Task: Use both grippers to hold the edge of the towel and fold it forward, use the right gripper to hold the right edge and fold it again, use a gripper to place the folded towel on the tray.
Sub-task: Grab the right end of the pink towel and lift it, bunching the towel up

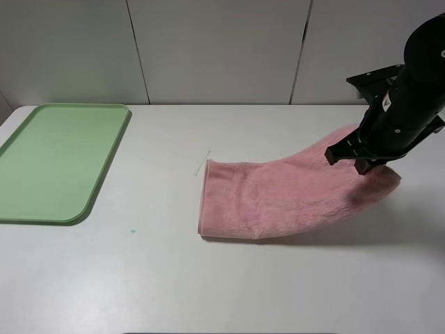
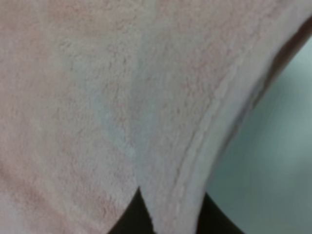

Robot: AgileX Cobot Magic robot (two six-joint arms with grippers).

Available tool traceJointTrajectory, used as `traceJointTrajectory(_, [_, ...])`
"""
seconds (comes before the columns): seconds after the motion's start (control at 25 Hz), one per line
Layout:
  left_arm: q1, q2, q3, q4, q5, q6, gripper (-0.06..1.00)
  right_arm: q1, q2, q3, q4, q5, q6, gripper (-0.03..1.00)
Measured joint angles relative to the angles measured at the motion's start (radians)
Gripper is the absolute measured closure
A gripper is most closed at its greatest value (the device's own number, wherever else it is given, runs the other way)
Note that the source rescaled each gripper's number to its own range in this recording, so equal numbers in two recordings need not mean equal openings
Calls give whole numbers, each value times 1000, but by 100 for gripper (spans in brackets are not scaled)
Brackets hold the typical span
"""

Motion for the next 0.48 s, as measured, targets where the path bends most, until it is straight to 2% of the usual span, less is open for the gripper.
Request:
traceJointTrajectory(0.32, [0,0,0,0,0,0,-1,0,-17,0,-188,101,69,92])
traceJointTrajectory(0.48, [0,0,0,0,0,0,-1,0,-19,0,-222,128,75,92])
